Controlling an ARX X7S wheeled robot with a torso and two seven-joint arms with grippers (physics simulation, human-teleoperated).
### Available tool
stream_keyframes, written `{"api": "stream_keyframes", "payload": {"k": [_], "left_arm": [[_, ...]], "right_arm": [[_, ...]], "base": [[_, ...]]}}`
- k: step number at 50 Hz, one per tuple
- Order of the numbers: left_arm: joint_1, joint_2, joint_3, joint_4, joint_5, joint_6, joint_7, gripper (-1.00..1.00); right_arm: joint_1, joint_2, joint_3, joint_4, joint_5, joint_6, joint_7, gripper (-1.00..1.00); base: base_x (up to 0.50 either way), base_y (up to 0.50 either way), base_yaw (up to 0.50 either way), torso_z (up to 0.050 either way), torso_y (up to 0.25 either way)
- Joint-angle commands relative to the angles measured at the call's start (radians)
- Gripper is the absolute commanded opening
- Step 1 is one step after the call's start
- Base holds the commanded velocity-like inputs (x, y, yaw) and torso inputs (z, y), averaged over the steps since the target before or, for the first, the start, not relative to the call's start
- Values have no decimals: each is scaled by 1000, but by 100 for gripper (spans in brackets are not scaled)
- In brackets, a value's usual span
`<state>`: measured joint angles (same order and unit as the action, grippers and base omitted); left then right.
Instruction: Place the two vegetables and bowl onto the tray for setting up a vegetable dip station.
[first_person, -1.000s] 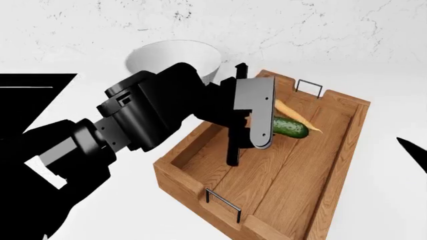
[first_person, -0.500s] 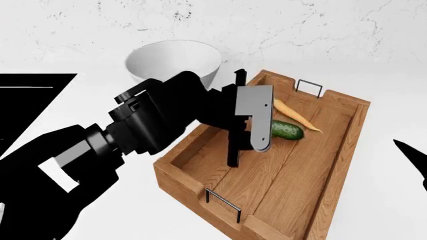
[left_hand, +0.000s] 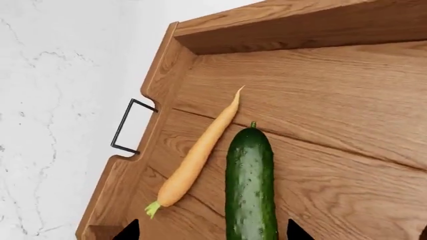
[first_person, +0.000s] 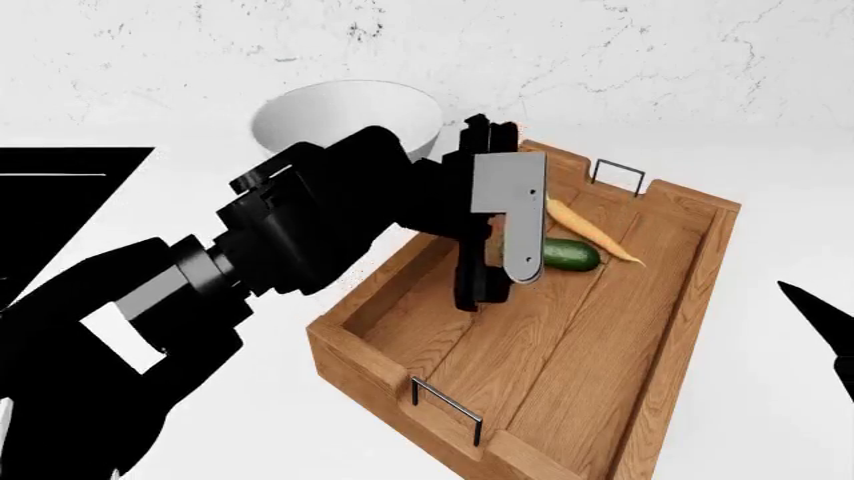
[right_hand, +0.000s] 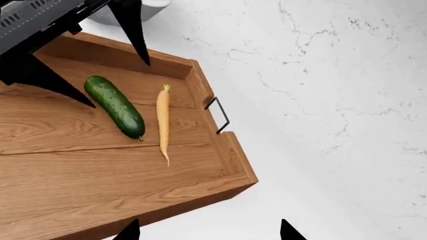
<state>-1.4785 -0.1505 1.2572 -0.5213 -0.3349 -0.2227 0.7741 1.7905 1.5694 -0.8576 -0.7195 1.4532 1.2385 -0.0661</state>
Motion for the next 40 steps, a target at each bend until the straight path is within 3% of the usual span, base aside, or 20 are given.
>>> {"api": "stream_keyframes", "payload": {"k": [1, 7, 18, 30, 32, 35, 37, 40], "left_arm": [[-125, -68, -47, 108, -25, -114, -6, 100], [-273, -134, -122, 181, -61, -233, -10, 100], [-363, -187, -206, 159, -78, -292, -59, 100], [-418, -193, -226, -138, 33, -340, -243, 100], [-435, -171, -227, -220, 53, -366, -283, 100], [-524, -46, -240, -550, 54, -446, -284, 100], [-570, 28, -246, -767, 68, -381, -299, 100], [-588, 36, -276, -787, 80, -476, -314, 100]], "right_arm": [[-40, 1, -26, 7, -18, -56, 7, 100], [-66, 1, -45, 11, -55, -110, -15, 100], [-46, 0, -14, 5, -50, -98, -42, 100], [-51, -2, -7, 3, -52, -114, -50, 100], [-55, -4, -8, 0, -52, -117, -45, 100], [-52, -11, -3, -7, -37, -115, -35, 100], [-48, -10, 4, -12, -31, -106, -35, 100], [-34, -4, 20, -21, -14, -91, -35, 100]], "base": [[0, 0, 0, 0, 0], [0, 0, 0, 0, 0], [0, 0, 0, 0, 0], [0, 0, 0, 0, 0], [0, 0, 0, 0, 0], [0, 0, 0, 0, 0], [0, 0, 0, 0, 0], [0, 0, 0, 0, 0]]}}
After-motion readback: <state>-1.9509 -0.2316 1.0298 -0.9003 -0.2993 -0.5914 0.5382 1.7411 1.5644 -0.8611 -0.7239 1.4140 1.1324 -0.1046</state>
